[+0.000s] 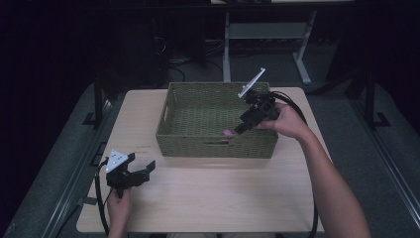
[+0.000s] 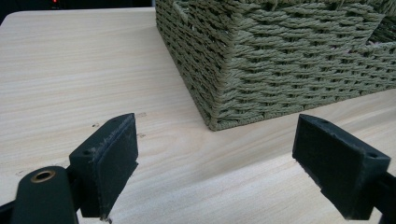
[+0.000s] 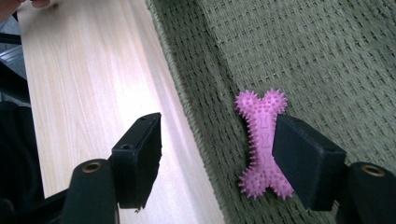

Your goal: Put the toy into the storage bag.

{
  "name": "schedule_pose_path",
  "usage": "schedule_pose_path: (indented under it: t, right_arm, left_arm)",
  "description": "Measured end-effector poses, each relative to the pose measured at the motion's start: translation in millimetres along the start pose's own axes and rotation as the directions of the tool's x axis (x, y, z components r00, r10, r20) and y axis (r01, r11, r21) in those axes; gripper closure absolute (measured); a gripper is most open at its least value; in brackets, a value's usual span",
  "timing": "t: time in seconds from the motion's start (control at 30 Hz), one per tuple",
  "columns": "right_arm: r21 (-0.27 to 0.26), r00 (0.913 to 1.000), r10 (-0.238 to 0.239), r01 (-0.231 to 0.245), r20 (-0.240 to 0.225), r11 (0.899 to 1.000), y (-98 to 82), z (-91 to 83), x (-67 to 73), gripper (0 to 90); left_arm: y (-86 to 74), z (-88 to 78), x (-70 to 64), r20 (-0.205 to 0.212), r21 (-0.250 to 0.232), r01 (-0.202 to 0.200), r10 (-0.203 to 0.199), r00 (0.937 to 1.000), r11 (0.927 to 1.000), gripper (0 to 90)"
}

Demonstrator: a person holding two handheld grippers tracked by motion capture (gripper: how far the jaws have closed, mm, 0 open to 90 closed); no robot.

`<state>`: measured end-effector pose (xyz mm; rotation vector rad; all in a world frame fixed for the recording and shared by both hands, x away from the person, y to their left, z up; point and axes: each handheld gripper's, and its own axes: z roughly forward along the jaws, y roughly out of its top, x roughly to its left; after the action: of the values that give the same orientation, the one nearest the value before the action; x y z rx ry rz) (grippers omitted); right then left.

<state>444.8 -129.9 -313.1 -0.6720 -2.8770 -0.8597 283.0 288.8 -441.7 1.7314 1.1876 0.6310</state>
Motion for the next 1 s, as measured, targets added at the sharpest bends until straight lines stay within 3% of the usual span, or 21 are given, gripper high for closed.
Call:
schedule_pose_path:
  t: [1.0]
  right_arm:
    - [-0.008,0.9998,-0.018,0.018,-0.013,1.000,-34.3,0.5,28.4,29.8]
  left_arm:
    - [0.2,1.0,-0.7,-0.001,0.003,-0.006,0.006,1.0000,1.0000,13.7]
